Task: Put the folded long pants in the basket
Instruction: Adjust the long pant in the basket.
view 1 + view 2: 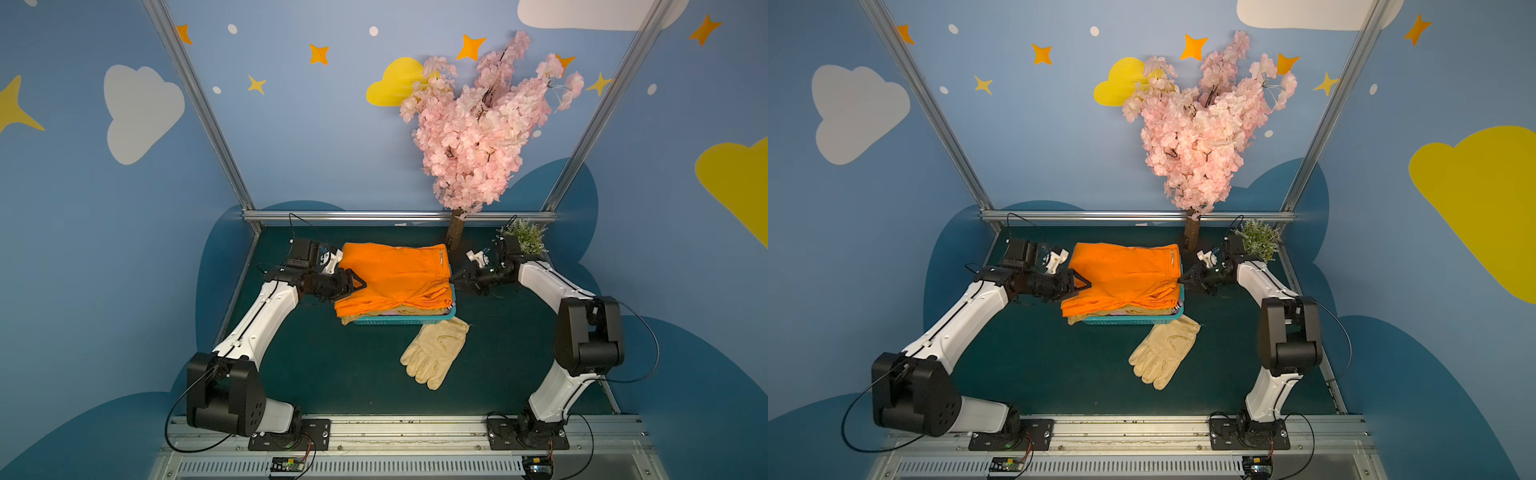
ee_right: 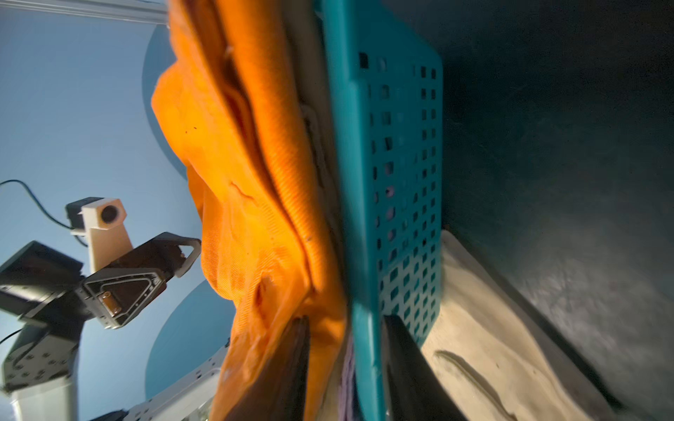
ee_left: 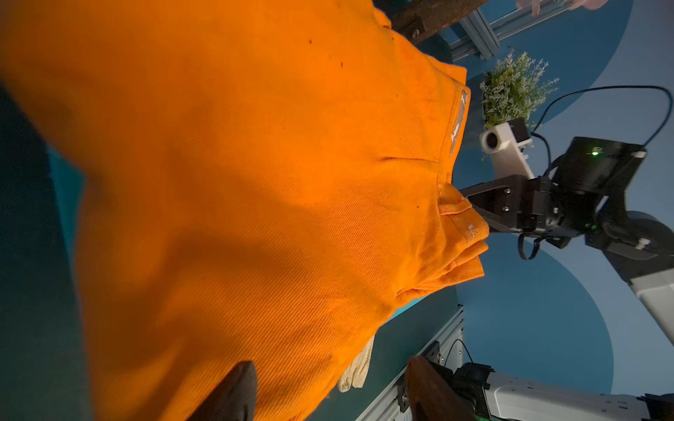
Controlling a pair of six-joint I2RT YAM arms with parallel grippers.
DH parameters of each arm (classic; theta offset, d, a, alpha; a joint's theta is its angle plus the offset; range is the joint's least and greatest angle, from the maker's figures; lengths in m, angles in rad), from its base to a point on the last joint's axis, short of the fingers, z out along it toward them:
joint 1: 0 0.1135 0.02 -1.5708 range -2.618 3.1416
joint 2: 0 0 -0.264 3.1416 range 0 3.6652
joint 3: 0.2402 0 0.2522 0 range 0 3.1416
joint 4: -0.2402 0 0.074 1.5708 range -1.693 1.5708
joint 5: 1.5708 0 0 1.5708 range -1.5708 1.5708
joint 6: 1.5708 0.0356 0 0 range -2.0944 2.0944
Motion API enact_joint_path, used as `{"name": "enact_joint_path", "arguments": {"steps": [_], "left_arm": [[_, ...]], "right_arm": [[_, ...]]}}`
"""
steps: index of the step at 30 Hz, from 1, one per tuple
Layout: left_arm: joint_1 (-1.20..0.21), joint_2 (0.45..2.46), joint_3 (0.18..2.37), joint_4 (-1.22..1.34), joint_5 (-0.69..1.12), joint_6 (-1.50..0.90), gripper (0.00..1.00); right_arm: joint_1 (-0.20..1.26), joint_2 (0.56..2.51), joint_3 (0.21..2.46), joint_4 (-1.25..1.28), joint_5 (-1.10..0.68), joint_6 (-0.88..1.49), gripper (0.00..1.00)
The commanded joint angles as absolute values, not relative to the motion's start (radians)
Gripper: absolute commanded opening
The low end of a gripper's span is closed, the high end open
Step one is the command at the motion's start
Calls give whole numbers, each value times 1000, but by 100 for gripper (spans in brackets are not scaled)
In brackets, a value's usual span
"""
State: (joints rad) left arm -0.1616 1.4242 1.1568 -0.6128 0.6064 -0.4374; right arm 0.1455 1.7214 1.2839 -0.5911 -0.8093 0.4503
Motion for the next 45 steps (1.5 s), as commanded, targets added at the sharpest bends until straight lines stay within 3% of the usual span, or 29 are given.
{"name": "enact_joint_path", "arguments": {"steps": [1,4,7,11,15,18,23,26,30,35,40,45], "left_arm": [[-193,1430,1185,-561,626,-442,62],[-213,1439,1202,-561,646,-428,51],[-221,1443,1198,-558,651,-404,44],[-222,1475,1171,-533,666,-408,34],[-224,1493,1116,-485,686,-413,31],[-225,1495,1086,-513,647,-399,28],[-223,1496,1073,-604,524,-394,23],[-213,1486,1042,-630,471,-410,22],[-195,1473,1040,-636,451,-419,23],[-167,1459,1106,-632,511,-412,27],[-156,1481,1203,-514,523,-442,34],[-156,1642,1336,-443,515,-478,32]], "right_arm": [[171,1521,1305,-684,-658,438,40],[191,1423,1289,-709,-598,434,38],[256,1376,1248,-614,-677,506,33],[404,1427,1215,-434,-738,669,25],[518,1541,1244,-375,-691,702,18],[501,1589,1197,-341,-648,698,12],[379,1613,1008,-207,-743,734,8],[277,1568,876,-120,-798,762,6],[202,1515,851,-185,-819,699,6],[202,1453,923,-195,-875,690,7],[222,1393,965,-65,-817,789,5],[294,1507,1044,104,-727,933,0]]}}
